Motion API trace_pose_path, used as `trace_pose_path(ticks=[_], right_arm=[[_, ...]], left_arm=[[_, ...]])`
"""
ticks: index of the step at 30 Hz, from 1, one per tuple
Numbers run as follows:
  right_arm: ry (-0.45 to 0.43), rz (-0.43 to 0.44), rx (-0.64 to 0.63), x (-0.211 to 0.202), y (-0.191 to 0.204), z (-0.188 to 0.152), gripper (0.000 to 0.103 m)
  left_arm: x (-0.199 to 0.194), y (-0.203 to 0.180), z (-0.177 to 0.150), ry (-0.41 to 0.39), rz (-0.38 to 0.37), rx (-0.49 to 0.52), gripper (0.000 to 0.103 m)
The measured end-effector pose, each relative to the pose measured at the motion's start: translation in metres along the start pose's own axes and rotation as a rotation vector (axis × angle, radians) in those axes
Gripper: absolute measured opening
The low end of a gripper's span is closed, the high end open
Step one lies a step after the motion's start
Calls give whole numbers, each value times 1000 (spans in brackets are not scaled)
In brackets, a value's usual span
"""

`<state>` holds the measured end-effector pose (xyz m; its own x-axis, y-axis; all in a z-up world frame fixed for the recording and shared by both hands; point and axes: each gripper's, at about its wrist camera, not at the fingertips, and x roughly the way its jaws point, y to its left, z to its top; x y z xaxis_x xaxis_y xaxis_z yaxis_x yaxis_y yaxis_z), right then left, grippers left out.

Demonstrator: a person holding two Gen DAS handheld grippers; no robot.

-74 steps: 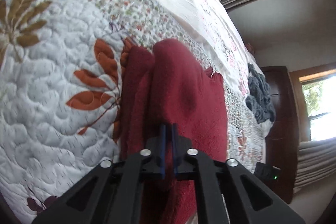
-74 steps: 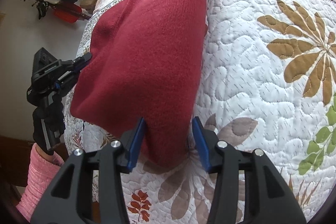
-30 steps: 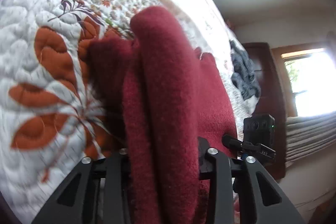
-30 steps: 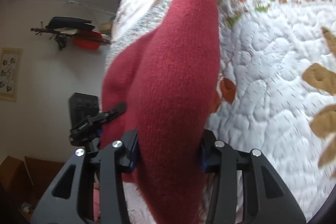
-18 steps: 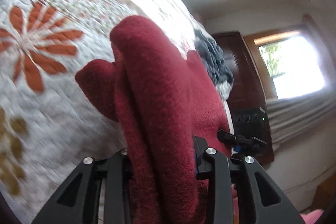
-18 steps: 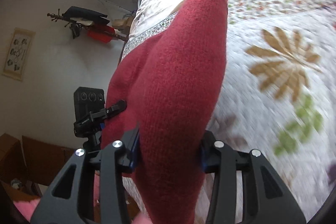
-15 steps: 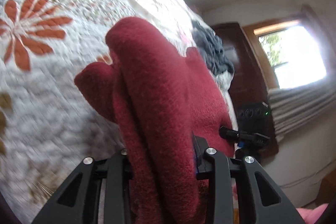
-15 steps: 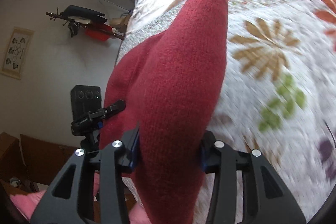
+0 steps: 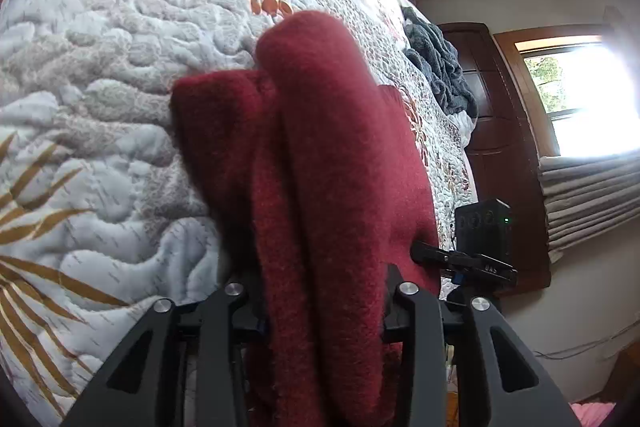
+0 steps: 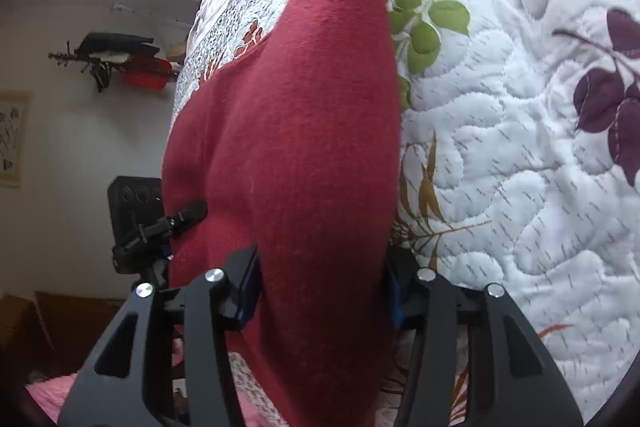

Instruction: Fold small clothes

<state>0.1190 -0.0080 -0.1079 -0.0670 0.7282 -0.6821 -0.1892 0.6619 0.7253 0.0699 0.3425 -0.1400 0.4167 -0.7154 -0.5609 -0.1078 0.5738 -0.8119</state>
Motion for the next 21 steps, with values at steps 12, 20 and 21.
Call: trace_pose_path(ticks=[12,20,21], right_arm=[[24,-25,12,-24,11,-55,68],[52,-27,59,-12,6,-90,63],[49,-21,67,-11,6,-90,61]], left_arm=[[-64,-47,-38,-73,164,137,47],[-75,-88,-84,-67,109,208,52],[-69,-87,-86,-49,137,201,52]])
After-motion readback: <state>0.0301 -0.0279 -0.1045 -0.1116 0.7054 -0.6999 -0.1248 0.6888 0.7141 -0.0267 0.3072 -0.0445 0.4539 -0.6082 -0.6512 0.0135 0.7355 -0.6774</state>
